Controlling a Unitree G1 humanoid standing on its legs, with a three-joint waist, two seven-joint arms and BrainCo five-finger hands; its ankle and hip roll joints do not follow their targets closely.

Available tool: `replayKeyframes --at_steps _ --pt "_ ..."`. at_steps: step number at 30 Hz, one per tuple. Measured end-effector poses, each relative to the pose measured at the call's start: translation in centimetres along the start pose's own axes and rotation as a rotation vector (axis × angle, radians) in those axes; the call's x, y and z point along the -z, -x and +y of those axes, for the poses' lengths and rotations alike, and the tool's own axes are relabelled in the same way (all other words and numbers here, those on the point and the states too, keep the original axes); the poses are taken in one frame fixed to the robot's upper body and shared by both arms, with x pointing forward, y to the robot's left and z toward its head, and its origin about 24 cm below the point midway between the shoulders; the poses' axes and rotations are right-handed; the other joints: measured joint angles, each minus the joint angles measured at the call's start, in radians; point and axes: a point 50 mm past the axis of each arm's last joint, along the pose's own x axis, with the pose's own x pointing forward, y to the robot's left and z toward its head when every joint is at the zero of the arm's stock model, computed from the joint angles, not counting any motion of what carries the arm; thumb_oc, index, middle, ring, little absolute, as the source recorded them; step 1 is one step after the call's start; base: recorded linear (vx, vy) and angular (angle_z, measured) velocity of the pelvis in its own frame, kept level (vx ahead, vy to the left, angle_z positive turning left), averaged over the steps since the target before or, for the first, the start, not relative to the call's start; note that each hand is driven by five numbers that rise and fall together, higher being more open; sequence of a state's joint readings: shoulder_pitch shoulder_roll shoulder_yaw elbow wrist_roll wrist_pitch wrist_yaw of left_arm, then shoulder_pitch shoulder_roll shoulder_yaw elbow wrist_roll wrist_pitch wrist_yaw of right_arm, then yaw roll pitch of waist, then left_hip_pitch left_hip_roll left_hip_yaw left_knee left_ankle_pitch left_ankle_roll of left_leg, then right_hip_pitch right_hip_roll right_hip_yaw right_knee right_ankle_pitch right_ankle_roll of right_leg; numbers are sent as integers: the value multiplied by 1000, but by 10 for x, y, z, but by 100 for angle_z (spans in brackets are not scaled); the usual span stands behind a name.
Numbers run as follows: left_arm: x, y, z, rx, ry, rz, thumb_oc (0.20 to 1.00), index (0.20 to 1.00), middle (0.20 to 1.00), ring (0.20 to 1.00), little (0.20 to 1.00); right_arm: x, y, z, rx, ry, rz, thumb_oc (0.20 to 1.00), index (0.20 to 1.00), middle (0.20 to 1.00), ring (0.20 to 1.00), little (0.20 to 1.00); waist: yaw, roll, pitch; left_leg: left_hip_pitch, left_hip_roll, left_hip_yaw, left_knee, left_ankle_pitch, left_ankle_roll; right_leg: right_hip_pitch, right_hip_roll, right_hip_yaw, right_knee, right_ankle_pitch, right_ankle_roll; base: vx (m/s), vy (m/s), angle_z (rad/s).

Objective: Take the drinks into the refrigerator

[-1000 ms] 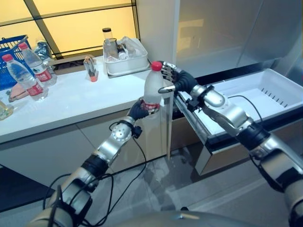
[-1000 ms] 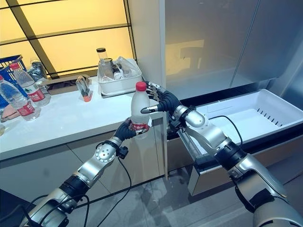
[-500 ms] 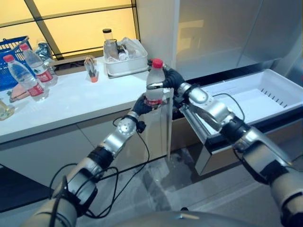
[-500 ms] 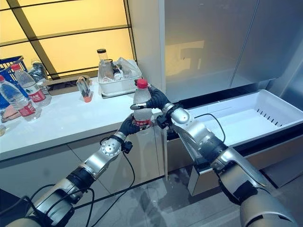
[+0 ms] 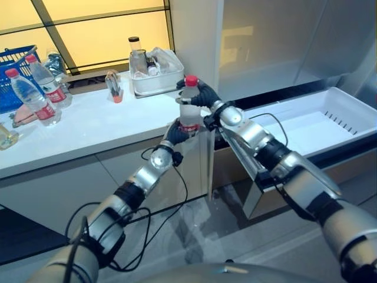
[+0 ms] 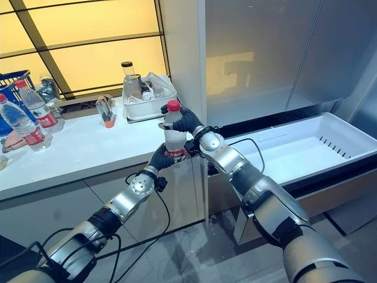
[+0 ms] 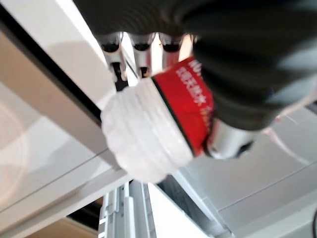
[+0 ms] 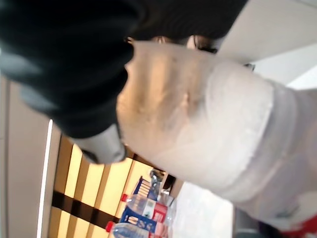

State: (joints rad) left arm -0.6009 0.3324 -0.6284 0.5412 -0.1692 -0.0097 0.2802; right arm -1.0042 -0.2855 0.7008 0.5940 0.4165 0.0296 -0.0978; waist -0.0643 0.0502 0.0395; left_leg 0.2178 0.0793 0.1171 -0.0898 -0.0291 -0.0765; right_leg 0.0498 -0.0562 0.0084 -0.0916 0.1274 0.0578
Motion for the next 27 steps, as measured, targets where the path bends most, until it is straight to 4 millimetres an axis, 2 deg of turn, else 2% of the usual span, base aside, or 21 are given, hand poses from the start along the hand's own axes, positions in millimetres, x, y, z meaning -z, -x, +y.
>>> replayKeyframes --at_steps 13,14,15,18,21,24,27 --pt "-2 0 -5 8 11 -6 200 200 200 200 200 0 0 -2 19 -17 0 200 200 200 200 200 -2 -2 -5 0 0 -2 0 1 1 0 0 -1 0 0 0 0 0 0" --pt "-2 0 -5 8 13 -6 736 736 736 736 736 0 0 -2 19 -17 -1 200 200 200 200 200 -2 -2 -5 0 0 -2 0 1 1 0 0 -1 0 0 0 0 0 0" --pt "-3 0 -5 8 15 -6 1000 1000 1000 1000 1000 0 0 -3 19 -17 -2 200 200 200 200 200 -2 -2 -5 0 0 -2 0 1 1 0 0 -1 0 0 0 0 0 0" --pt "-5 -1 -6 10 20 -18 1000 1000 1000 1000 1000 1 1 -1 10 -18 1 200 200 200 200 200 -1 -2 -5 0 0 -2 0 1 1 1 0 -1 0 0 0 0 0 0" --pt "-17 -5 -4 5 42 -63 1000 1000 1000 1000 1000 10 6 6 -16 -38 30 200 200 200 200 200 2 -1 -5 -1 0 -3 0 1 1 1 0 -2 0 0 0 0 0 0" --pt "-18 -6 -5 12 109 -52 1000 1000 1000 1000 1000 22 13 2 -7 -50 61 200 200 200 200 200 3 -1 -5 -2 0 -3 0 1 1 0 0 -2 0 0 0 0 0 0" --pt "-20 -6 -9 24 146 -51 1000 1000 1000 1000 1000 24 17 -1 -6 -53 60 200 200 200 200 200 2 -1 -5 -2 0 -3 0 1 1 -1 1 -2 0 0 0 0 0 0"
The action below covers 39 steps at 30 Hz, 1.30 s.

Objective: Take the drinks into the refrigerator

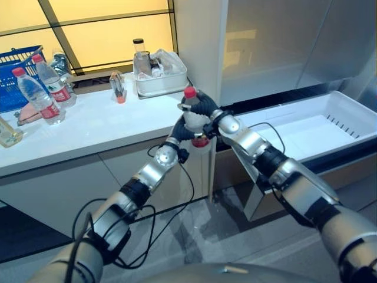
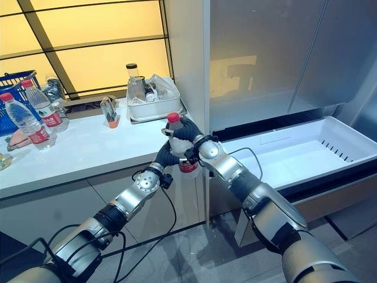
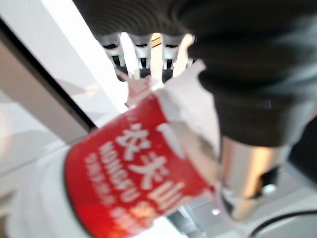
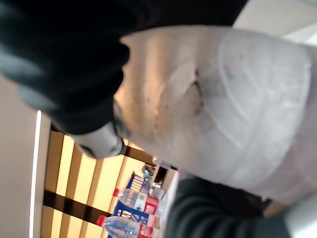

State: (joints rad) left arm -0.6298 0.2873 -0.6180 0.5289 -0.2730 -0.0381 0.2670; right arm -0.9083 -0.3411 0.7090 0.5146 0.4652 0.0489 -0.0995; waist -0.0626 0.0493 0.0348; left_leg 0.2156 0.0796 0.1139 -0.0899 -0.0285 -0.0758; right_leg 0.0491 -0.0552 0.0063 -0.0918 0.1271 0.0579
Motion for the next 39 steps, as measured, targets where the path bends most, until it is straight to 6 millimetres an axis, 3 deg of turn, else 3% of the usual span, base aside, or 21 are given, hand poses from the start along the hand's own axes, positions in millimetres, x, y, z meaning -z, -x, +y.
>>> replayKeyframes --at_steps 6,13,16,21,24,31,33,39 --pt "-2 9 -7 30 143 -30 1000 1000 1000 1000 1000 6 12 -16 18 16 6 200 200 200 200 200 2 4 2 -1 1 1 0 0 0 -1 1 1 -2 0 0 0 0 0" --pt "36 32 -9 36 214 88 1000 1000 1000 1000 1000 12 24 -44 70 70 36 200 200 200 200 200 4 10 3 -2 4 3 0 -1 0 -3 5 9 -5 -1 -1 0 0 0" --pt "49 43 0 2 246 123 1000 1000 1000 1000 1000 8 32 -58 98 75 18 200 200 200 200 200 4 11 5 -5 5 6 -1 -1 1 -7 6 10 -5 -1 -1 0 0 0" --pt "40 58 19 -14 257 50 1000 1000 1000 1000 1000 -8 48 -90 165 117 -32 200 200 200 200 200 14 12 7 -17 5 6 -1 -1 0 -18 11 14 -5 -1 -2 0 0 0" --pt "33 66 26 -7 265 8 1000 1000 1000 1000 1000 -18 65 -121 248 166 -47 200 200 200 200 200 24 10 20 -17 5 7 -1 -1 0 -18 11 15 -5 -1 -1 0 0 0" --pt "36 90 30 46 273 -1 1000 1000 1000 1000 1000 -30 106 -172 408 188 -83 200 200 200 200 200 25 1 44 -19 5 9 -2 -4 -1 -22 11 18 -6 -9 6 1 -2 -1" --pt "37 95 31 57 282 -2 1000 1000 1000 1000 1000 -31 124 -182 448 170 -104 200 200 200 200 200 23 -1 46 -31 4 16 -1 -5 0 -37 12 24 -6 -9 5 -4 -7 -8" --pt "41 104 34 62 318 9 1000 1000 1000 1000 1000 -19 147 -197 527 142 -83 200 200 200 200 200 20 0 60 -37 5 23 0 -7 1 -49 16 35 -5 -4 -1 10 -7 -6"
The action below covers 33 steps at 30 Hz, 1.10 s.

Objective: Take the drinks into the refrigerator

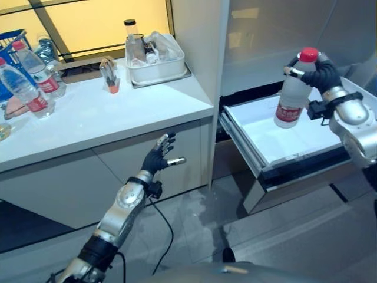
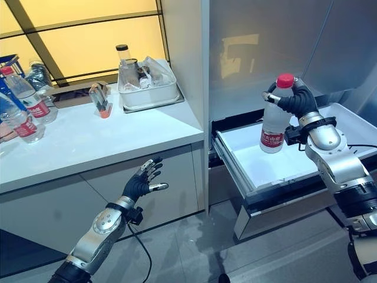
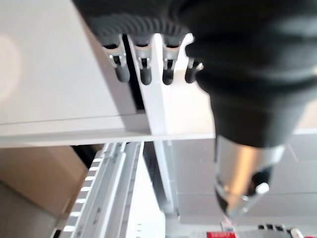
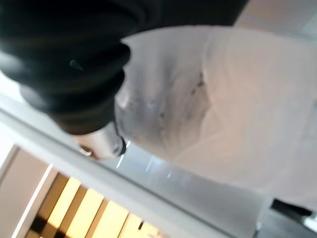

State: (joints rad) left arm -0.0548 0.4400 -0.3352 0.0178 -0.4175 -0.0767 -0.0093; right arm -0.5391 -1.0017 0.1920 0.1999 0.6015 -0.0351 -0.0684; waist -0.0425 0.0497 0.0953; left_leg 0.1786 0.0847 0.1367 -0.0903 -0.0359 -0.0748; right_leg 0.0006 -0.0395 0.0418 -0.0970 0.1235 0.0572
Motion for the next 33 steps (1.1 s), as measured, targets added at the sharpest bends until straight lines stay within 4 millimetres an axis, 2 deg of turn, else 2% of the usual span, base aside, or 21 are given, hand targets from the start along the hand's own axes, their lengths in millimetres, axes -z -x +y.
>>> replayKeyframes --at_steps 2,3,5,6,12,18,21,22,25,27,28,29,30,33 --pt "2 3 1 3 14 6 1000 1000 1000 1000 1000 12 7 -8 31 -1 40 200 200 200 200 200 3 -1 5 -2 0 0 0 0 0 -2 -1 1 0 -1 1 0 0 0" --pt "3 5 1 9 11 11 1000 1000 1000 1000 1000 28 13 -13 55 14 102 200 200 200 200 200 3 -2 7 -3 0 0 0 -1 0 -3 -1 1 0 -4 4 0 0 0" --pt "-1 7 0 18 7 -2 1000 1000 1000 1000 1000 45 20 -20 82 40 171 200 200 200 200 200 5 -2 15 -4 -1 0 0 -1 0 -3 -2 0 0 -5 6 43 -7 1" --pt "-3 9 -1 28 4 -11 1000 1000 1000 1000 1000 59 27 -25 109 76 230 200 200 200 200 200 6 0 21 -5 -1 -2 0 -4 4 -3 -7 -1 -1 -6 6 38 -10 3" --pt "-7 12 -5 57 31 -27 1000 1000 1000 1000 1000 68 26 -48 258 216 265 200 200 200 200 200 11 7 24 -13 -3 -10 0 -1 1 -5 -8 -10 -1 -3 2 -23 -4 5" --pt "-5 14 -13 124 45 -11 1000 1000 1000 1000 1000 79 10 -50 243 401 360 200 200 200 200 200 40 -2 25 -28 -7 -27 0 0 2 -15 -15 -25 -1 -4 4 -43 5 7" --pt "-4 17 -18 167 44 1 1000 1000 1000 1000 1000 86 1 -42 181 504 419 200 200 200 200 200 64 -16 24 -61 -12 -33 1 8 3 -47 -16 -31 1 1 5 -82 14 7" --pt "-2 18 -19 180 41 13 1000 1000 1000 1000 1000 91 1 -35 130 563 435 200 200 200 200 200 82 -19 24 -72 -17 -35 1 8 3 -57 -18 -34 5 1 5 -115 25 5" --pt "-1 20 -17 184 30 21 1000 1000 1000 1000 1000 102 -2 -15 26 673 467 200 200 200 200 200 95 -28 28 -105 -20 -46 1 13 7 -84 -24 -44 5 3 7 -53 14 13" --pt "0 20 -19 188 33 24 1000 1000 1000 1000 1000 136 11 11 -32 632 596 200 200 200 200 200 113 -28 37 -125 -25 -59 1 17 8 -96 -31 -55 5 3 8 -5 21 17" --pt "0 20 -19 190 33 25 1000 1000 1000 1000 1000 145 17 19 -68 644 635 200 200 200 200 200 118 -26 38 -128 -24 -61 1 17 8 -98 -32 -56 5 2 9 -22 26 10" --pt "-1 20 -20 192 33 20 1000 1000 1000 1000 1000 162 33 25 -79 656 700 200 200 200 200 200 136 -18 43 -143 -32 -68 1 18 9 -109 -37 -61 5 1 12 -32 22 8" --pt "0 20 -20 187 33 21 1000 1000 1000 1000 1000 158 29 20 -55 707 686 200 200 200 200 200 136 -13 55 -151 -35 -67 1 20 12 -117 -41 -61 5 3 15 -34 28 5" --pt "0 20 -20 185 34 19 1000 1000 1000 1000 1000 156 25 20 -125 849 677 200 200 200 200 200 134 -19 74 -156 -36 -68 1 21 13 -123 -41 -63 5 4 16 -15 9 0"
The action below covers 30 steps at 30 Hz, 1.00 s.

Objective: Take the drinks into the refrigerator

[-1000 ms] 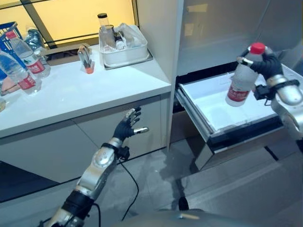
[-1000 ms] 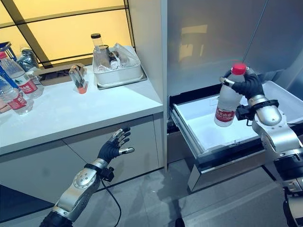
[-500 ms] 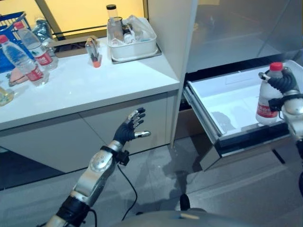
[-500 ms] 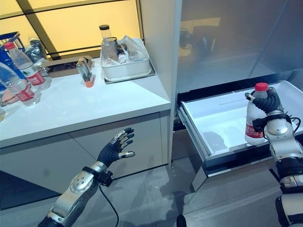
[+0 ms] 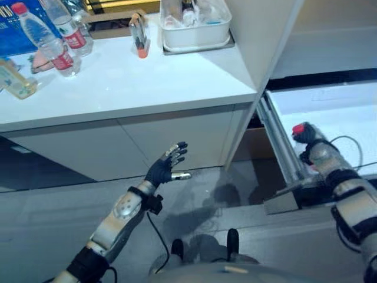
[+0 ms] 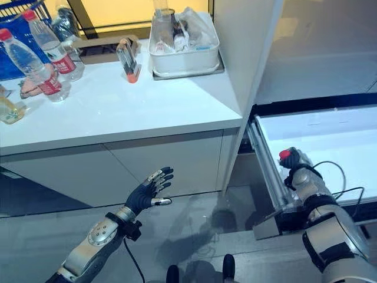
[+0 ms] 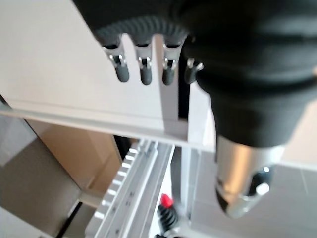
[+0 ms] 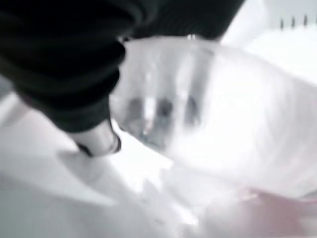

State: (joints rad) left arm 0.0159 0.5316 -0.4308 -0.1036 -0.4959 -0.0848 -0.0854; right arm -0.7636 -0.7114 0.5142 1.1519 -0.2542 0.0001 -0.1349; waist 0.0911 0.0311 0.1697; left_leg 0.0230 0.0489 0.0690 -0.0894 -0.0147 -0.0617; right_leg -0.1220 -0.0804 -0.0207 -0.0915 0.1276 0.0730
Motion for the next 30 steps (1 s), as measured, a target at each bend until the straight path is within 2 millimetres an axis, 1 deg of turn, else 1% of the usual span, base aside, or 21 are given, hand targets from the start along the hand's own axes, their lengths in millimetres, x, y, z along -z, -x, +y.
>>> replayKeyframes --at_steps 1,2,3,4,6,10,11,13,15,16,17,18,20,23,25,27,28,29,30 --pt "0 0 1 -8 0 -1 1000 1000 1000 1000 1000 -3 0 4 -24 43 -13 200 200 200 200 200 7 -2 3 -2 0 -1 0 0 0 -1 0 -3 0 0 0 0 0 0" --pt "-1 -1 0 -12 1 -8 1000 1000 1000 1000 1000 -8 -1 4 -25 132 -23 200 200 200 200 200 0 -6 13 -3 1 0 0 0 -1 -3 1 -4 0 0 0 0 0 0" --pt "-2 -2 -1 -16 5 -20 1000 1000 1000 1000 1000 -12 -1 10 -48 247 -37 200 200 200 200 200 -1 -9 27 -5 1 -2 0 2 -2 -5 0 -6 0 1 -1 0 0 0" --pt "-2 -2 -1 -19 9 -24 1000 1000 1000 1000 1000 -12 -1 13 -60 313 -45 200 200 200 200 200 0 -10 30 -9 2 -4 0 3 -3 -6 1 -7 0 1 -1 -30 12 9" --pt "-3 -3 -1 -35 13 -32 1000 1000 1000 1000 1000 -5 0 16 -76 449 -3 200 200 200 200 200 5 -5 36 -24 4 -15 0 5 -6 -18 3 -16 0 1 -2 -31 12 10" --pt "-8 -1 10 -98 7 -56 1000 1000 1000 1000 1000 -14 -1 15 -110 571 -27 200 200 200 200 200 -5 -6 41 -32 5 -15 0 6 -7 -27 4 -17 0 1 -2 -8 -1 0" --pt "-10 1 14 -130 12 -73 1000 1000 1000 1000 1000 -18 0 10 -103 594 -43 200 200 200 200 200 -11 -3 44 -37 4 -15 0 6 -6 -32 3 -17 0 2 -3 0 0 0" --pt "-12 2 19 -164 16 -85 1000 1000 1000 1000 1000 -21 0 9 -101 611 -58 200 200 200 200 200 -21 1 50 -37 4 -15 0 7 -6 -32 3 -17 0 2 -3 -36 -5 0" --pt "-15 2 22 -190 19 -104 1000 1000 1000 1000 1000 -22 3 2 -92 613 -80 200 200 200 200 200 -25 8 55 -53 6 -16 0 8 -8 -46 4 -17 0 2 -4 -51 -6 0" --pt "-16 2 24 -206 24 -112 1000 1000 1000 1000 1000 -25 4 -2 -86 605 -87 238 238 238 238 238 -26 9 61 -59 7 -16 0 9 -9 -53 5 -17 0 3 -5 -39 3 0" --pt "-16 2 25 -213 24 -116 1000 1000 1000 1000 1000 -25 4 -4 -78 598 -93 238 238 238 238 238 -25 9 67 -60 8 -16 0 9 -9 -54 5 -18 0 3 -5 -43 2 -1" --pt "-17 2 26 -226 23 -119 1000 1000 1000 1000 1000 -26 5 -8 -68 594 -99 1000 1000 1000 1000 1000 -25 11 76 -61 8 -16 0 9 -9 -56 5 -18 0 3 -5 0 0 0" --pt "-17 2 26 -231 25 -118 1000 1000 1000 1000 1000 -29 5 -13 -55 591 -112 1000 1000 1000 1000 1000 -27 16 81 -64 7 -17 0 9 -9 -59 5 -18 0 3 -5 -49 1 0" --pt "-18 1 26 -229 23 -123 1000 1000 1000 1000 1000 -37 5 -17 -46 542 -146 1000 1000 1000 1000 1000 -30 24 87 -64 7 -16 0 9 -10 -59 5 -18 0 4 -6 -50 0 -1" --pt "-18 1 26 -228 23 -122 1000 1000 1000 1000 1000 -42 5 -24 -33 534 -165 1000 1000 1000 1000 1000 -31 29 90 -64 8 -16 0 11 -11 -59 6 -18 0 5 -8 -16 -3 0" --pt "-20 1 26 -225 21 -130 1000 1000 1000 1000 1000 -48 11 -33 -21 526 -209 1000 1000 1000 1000 1000 -31 38 113 -60 10 -17 0 13 -13 -55 9 -18 0 7 -10 -17 -3 0" --pt "-21 1 25 -221 21 -136 1000 1000 1000 1000 1000 -51 13 -38 -16 490 -224 1000 1000 1000 1000 1000 -30 41 125 -59 10 -16 0 14 -13 -54 9 -18 0 9 -11 0 0 0" --pt "-23 1 24 -214 20 -144 1000 1000 1000 1000 1000 -50 14 -42 -13 418 -233 1000 1000 1000 1000 1000 -31 39 137 -56 12 -16 0 15 -14 -52 10 -18 0 10 -13 0 0 0" --pt "-25 1 23 -212 20 -150 1000 1000 1000 1000 1000 -50 14 -43 -9 384 -237 1000 1000 1000 1000 1000 -28 38 141 -56 14 -16 0 15 -14 -51 10 -19 0 10 -13 0 0 0"
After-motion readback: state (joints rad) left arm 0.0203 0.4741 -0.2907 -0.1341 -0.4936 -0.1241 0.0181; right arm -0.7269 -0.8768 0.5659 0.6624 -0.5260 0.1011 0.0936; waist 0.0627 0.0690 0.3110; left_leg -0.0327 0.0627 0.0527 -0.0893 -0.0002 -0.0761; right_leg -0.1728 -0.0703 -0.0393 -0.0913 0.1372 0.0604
